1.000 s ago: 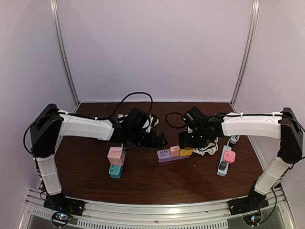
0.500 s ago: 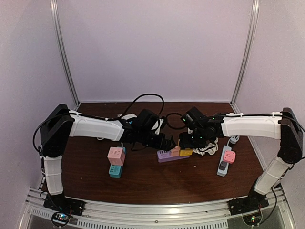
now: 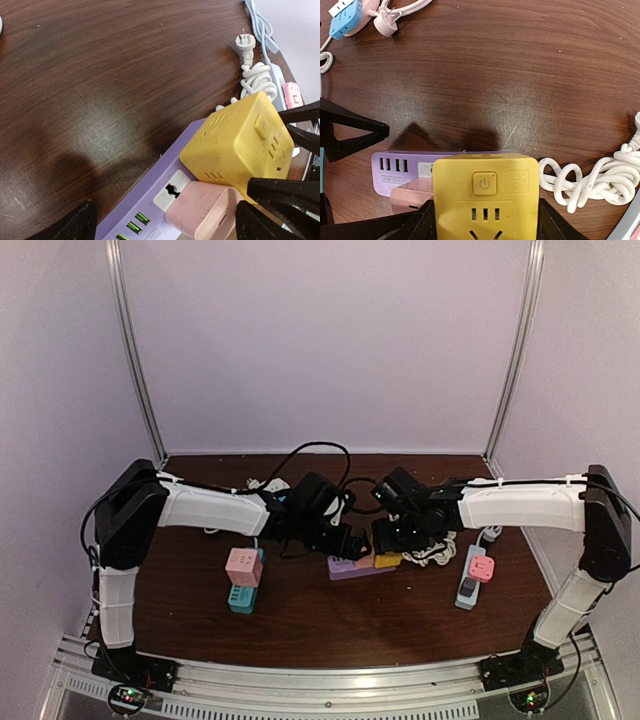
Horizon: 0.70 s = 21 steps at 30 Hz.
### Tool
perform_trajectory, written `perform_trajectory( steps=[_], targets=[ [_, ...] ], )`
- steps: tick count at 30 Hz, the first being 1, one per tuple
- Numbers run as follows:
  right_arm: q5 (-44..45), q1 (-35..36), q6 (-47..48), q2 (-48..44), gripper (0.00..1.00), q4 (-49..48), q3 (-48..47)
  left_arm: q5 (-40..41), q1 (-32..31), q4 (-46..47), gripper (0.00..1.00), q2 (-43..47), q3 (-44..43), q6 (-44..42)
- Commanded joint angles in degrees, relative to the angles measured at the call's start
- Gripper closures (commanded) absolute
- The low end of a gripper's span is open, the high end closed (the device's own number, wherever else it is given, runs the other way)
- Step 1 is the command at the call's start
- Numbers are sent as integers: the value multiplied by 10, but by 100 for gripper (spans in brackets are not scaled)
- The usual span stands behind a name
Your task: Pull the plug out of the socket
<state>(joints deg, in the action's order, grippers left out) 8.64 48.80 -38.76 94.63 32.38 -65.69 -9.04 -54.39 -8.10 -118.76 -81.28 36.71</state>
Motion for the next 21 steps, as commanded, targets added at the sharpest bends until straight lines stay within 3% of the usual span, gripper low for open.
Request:
perform_trajectory(
  steps=[1,8,21],
  targets=[
    [25,17,4,9,49,2,-20,22,-4,-50,2,-28,-10,-8],
    [60,28,11,7,71,12,-30,55,-4,-91,2,-40,-19,-6],
    [96,35,38,-32,79,-11,-20,72,-4,-103,2,-54,2,14]
  ],
)
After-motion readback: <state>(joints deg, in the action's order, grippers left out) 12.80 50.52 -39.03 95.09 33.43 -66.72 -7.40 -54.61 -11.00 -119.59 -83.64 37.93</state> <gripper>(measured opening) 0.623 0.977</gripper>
